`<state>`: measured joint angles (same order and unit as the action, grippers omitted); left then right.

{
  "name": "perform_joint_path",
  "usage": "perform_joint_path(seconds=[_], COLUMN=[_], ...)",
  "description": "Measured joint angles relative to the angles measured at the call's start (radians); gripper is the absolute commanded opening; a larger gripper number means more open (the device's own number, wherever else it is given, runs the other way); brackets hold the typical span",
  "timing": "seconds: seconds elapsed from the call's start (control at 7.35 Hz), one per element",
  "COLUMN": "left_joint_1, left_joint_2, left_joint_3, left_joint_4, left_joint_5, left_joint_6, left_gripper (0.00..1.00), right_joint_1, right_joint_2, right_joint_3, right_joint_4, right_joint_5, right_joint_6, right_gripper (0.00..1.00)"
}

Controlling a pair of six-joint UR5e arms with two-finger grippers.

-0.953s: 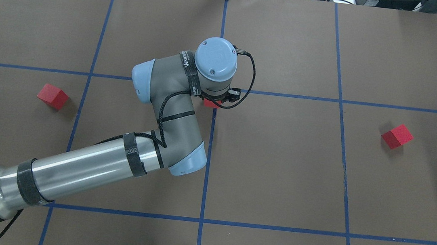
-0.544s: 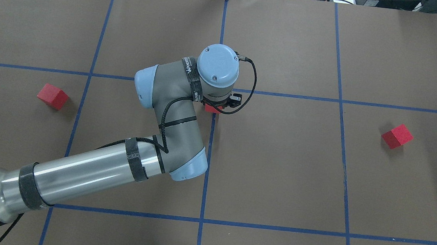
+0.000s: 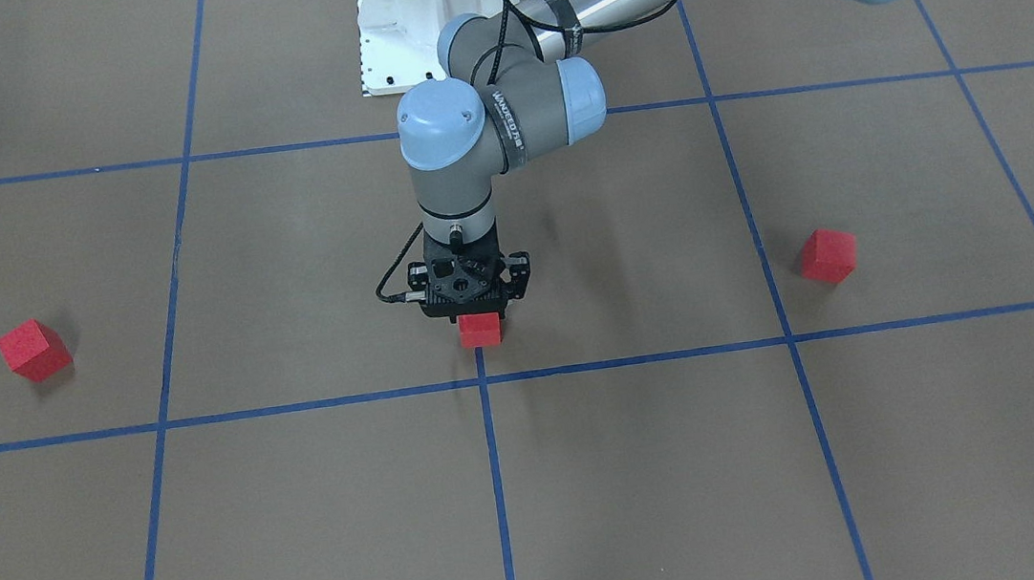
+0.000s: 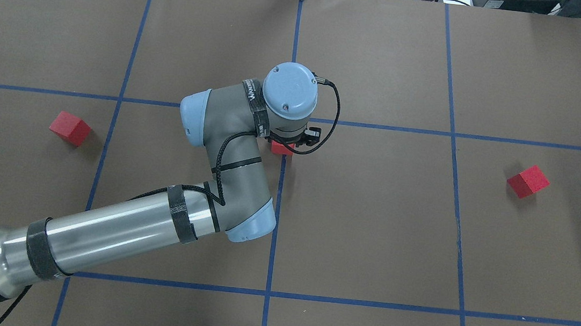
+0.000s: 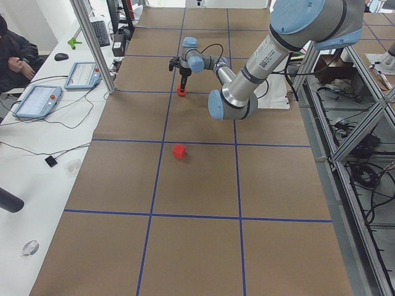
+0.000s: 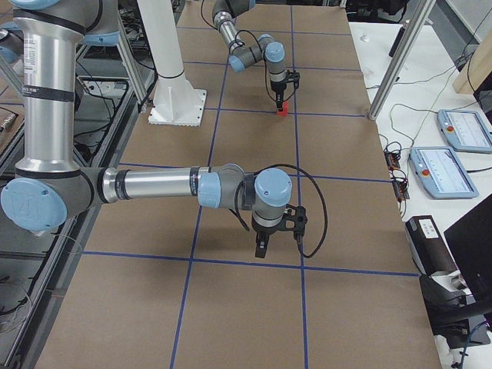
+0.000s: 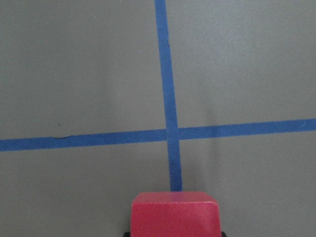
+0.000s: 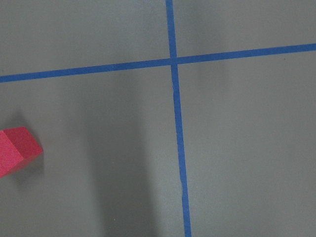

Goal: Form red blocks into L shape at center
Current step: 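Carry the cube to the grid center and set it down, then open the left gripper and withdraw it while the right arm reaches in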

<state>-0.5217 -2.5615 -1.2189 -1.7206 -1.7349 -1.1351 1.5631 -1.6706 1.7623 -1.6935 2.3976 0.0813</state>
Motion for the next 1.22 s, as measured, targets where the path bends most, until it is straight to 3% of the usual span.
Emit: perform_joint_path(seconds=[0.68, 1.22], left_joint_1=[-0.029, -0.165], left_joint_2=[0.0, 0.084], left_joint_3=[-0.036, -0.186], left_joint_4=[-0.004, 0.007], left_joint_5=[-0.018, -0.17], left_joint_6=[0.008, 0.036], left_gripper=[0.99, 0.99], right_joint_1=[-0.004, -0.172], right_joint_2=[0.046, 0.14], right_joint_3=[0.022, 0.037], right_joint_4=[0.0, 0.0], right_joint_5=[-0.001, -0.008], right_joint_6=[0.004, 0.011], right_gripper=[0.99, 0.99])
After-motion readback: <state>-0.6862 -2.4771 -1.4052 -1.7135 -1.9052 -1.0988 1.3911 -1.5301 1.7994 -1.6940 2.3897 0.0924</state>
